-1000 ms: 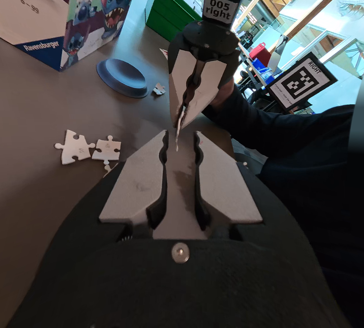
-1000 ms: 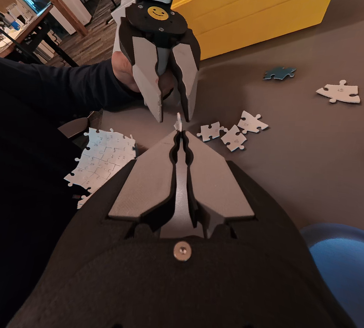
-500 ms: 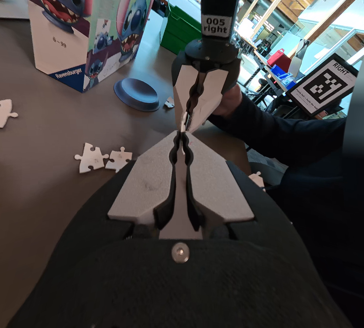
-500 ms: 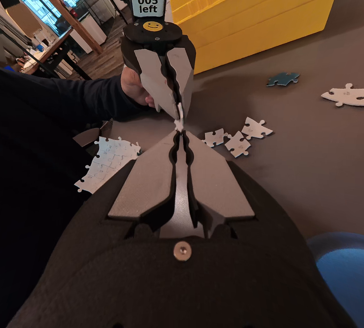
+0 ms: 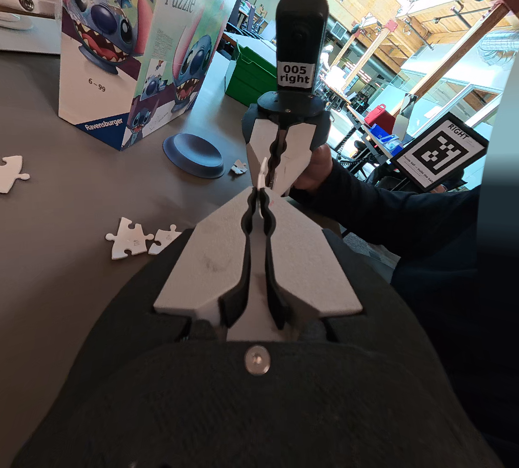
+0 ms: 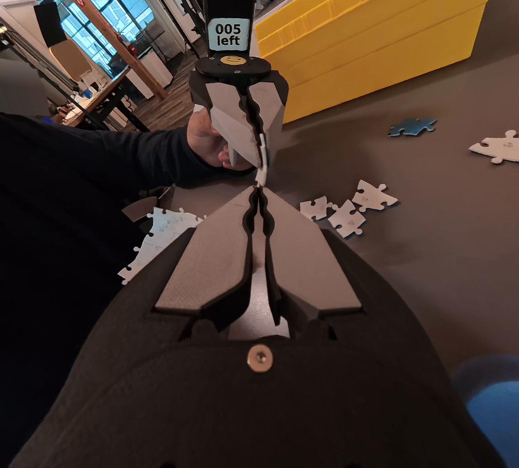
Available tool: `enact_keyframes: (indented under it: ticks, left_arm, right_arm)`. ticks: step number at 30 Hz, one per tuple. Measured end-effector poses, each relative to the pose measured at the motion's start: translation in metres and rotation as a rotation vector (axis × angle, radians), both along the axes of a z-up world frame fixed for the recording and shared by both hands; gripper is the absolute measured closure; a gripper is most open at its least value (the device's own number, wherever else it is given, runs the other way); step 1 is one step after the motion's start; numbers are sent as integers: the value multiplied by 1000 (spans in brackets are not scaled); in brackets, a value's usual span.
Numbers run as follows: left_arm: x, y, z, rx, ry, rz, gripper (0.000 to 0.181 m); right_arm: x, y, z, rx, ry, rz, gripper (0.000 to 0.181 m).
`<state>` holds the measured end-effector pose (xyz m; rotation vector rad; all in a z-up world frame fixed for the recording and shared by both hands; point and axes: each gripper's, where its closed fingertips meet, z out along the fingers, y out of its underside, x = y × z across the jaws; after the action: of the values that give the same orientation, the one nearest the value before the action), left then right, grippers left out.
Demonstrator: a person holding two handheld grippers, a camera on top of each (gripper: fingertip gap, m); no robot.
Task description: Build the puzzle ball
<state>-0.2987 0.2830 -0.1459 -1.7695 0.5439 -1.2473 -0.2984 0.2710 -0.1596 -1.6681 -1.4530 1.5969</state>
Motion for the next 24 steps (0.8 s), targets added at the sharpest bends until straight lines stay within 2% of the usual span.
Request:
enact_keyframes:
  ticks: [4, 7, 12, 20, 24]
  left_arm:
    - [4, -2, -13, -44, 46, -22, 181]
    - [9, -3, -16, -38, 68, -25, 181]
    - [5, -2, -8, -38, 18, -25, 181]
    - [7, -2, -15, -19, 78, -12, 181]
    - [4, -1, -10, -11, 56, 1, 181]
  right_arm:
    - [2, 0, 10, -16, 43, 0, 181]
    - [3, 3, 8, -10, 28, -16, 181]
    - [6, 7, 12, -24, 50, -32, 181]
    - [3, 6, 8, -27, 39, -27, 181]
    - [9, 19, 11, -6, 42, -88, 177]
